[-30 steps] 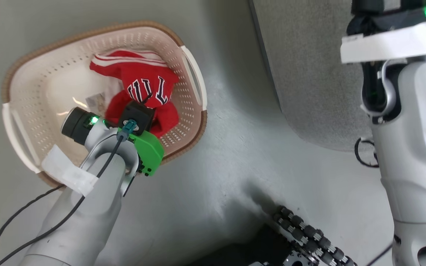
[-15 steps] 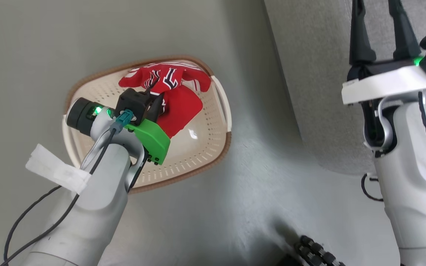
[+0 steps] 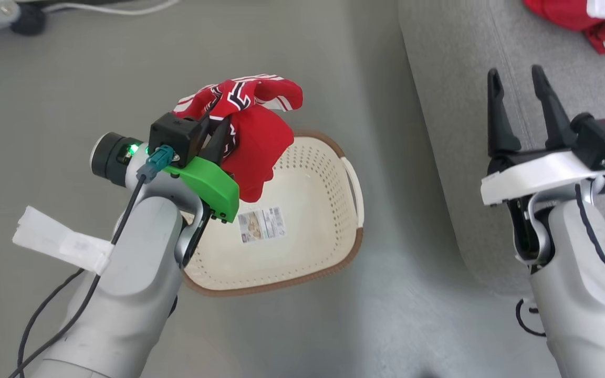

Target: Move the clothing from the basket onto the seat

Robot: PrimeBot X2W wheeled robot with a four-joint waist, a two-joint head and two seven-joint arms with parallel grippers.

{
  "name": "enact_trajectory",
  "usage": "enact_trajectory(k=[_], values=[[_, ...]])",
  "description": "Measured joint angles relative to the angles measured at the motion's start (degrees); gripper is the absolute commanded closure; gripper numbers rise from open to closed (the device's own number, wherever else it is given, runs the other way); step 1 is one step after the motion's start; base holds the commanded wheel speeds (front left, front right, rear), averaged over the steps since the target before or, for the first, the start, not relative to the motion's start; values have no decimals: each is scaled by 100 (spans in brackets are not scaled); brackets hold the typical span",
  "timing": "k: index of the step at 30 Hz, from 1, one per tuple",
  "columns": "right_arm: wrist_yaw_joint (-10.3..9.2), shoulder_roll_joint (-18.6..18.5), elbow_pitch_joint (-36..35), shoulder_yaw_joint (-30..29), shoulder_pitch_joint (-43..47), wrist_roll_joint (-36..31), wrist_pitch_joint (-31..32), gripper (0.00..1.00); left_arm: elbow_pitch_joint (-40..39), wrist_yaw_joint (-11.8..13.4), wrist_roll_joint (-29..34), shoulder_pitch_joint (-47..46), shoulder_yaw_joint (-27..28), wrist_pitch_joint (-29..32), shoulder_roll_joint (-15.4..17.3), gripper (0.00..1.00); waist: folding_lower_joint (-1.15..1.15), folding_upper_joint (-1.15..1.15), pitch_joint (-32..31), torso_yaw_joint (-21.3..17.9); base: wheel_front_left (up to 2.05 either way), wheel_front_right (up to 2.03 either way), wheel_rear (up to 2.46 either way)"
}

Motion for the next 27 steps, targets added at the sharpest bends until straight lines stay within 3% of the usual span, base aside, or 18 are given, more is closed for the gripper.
enact_trajectory(k=[17, 27], values=[[104, -2, 388, 132, 916, -151, 1, 0, -144, -52, -358, 713, 64, 0, -16, 100, 0, 0, -1434, 480, 0, 0, 0], [309, 25, 759, 664, 1392, -265, 2, 0, -222, -75, -589, 1146, -44, 59, -20, 100, 0, 0, -2263, 668, 0, 0, 0]])
